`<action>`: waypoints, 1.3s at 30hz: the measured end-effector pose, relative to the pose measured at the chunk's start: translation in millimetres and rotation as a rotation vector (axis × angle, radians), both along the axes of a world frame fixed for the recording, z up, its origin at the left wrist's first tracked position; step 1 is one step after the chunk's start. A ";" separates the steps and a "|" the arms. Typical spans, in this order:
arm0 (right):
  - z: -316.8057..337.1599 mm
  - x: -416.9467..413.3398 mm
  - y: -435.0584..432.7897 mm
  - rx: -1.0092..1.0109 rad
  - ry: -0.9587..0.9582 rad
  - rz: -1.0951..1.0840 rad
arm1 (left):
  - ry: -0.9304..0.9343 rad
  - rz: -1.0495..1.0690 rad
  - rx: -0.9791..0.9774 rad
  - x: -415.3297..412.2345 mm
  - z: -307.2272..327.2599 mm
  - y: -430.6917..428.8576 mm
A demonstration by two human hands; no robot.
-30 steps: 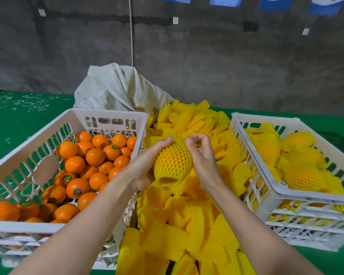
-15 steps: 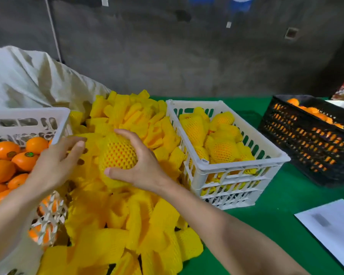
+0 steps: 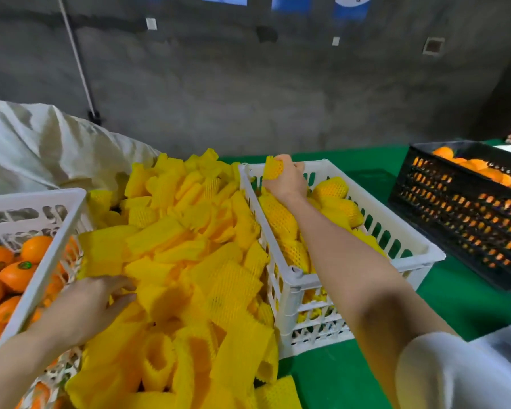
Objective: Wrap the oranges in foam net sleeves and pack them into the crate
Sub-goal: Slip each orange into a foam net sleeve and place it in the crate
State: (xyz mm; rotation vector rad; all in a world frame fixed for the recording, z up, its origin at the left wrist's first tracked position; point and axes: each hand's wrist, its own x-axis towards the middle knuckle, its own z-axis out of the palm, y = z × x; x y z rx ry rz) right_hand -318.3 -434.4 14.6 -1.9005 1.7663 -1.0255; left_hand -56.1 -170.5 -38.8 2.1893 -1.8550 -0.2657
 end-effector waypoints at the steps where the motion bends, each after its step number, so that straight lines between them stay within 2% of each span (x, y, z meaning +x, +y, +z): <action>1: -5.0 3.7 -7.0 0.019 0.083 0.008 | -0.015 0.003 0.014 1.7 -1.1 0.7; 5: -13.0 16.0 -26.3 0.071 0.363 0.107 | 0.000 -0.046 0.024 6.2 -2.8 3.9; 9: -14.2 13.5 -33.8 0.183 0.447 0.146 | 0.052 -0.097 0.010 11.2 -1.4 2.4; 10: -12.7 14.0 -31.8 0.127 0.460 0.135 | 0.066 -0.094 -0.018 12.2 -1.6 2.5; 12: -7.2 20.8 -22.6 -0.118 0.484 0.133 | 0.101 -0.094 -0.067 11.7 -2.2 3.6; 14: -0.4 36.7 -8.8 -0.320 0.496 0.223 | 0.137 -0.095 -0.089 10.6 -3.2 5.1; 15: 2.4 46.8 -2.1 -0.341 0.518 0.312 | 0.146 -0.094 -0.096 10.3 -2.9 5.5; 17: 1.5 65.6 11.0 -0.242 0.611 0.517 | 0.153 -0.095 -0.101 11.1 -1.7 5.1; 21: -9.5 94.1 26.4 0.115 0.955 0.824 | 0.162 -0.098 -0.081 13.2 -2.8 5.5; 25: -34.6 94.9 23.5 0.340 1.164 0.771 | 0.157 -0.086 -0.063 17.3 -5.3 3.8; 27: -36.7 89.0 23.8 0.297 1.068 0.706 | 0.181 -0.083 -0.074 17.3 -5.0 3.3; 30: -15.1 85.1 34.0 -0.105 0.764 0.583 | 0.205 -0.064 -0.135 15.3 -4.4 3.7; 32: 2.8 86.1 57.3 -0.252 0.402 0.612 | 0.216 -0.036 -0.199 13.9 -1.1 4.4; 34: 16.7 88.1 90.6 -0.185 0.038 0.805 | 0.309 0.015 -0.271 11.9 7.4 6.8; 36: 24.7 89.5 125.6 -0.077 -0.133 0.987 | 0.581 0.072 -0.314 8.0 21.3 11.0; 39: 27.9 93.0 163.3 0.102 -0.271 1.119 | 1.119 0.085 -0.233 -2.6 43.2 20.1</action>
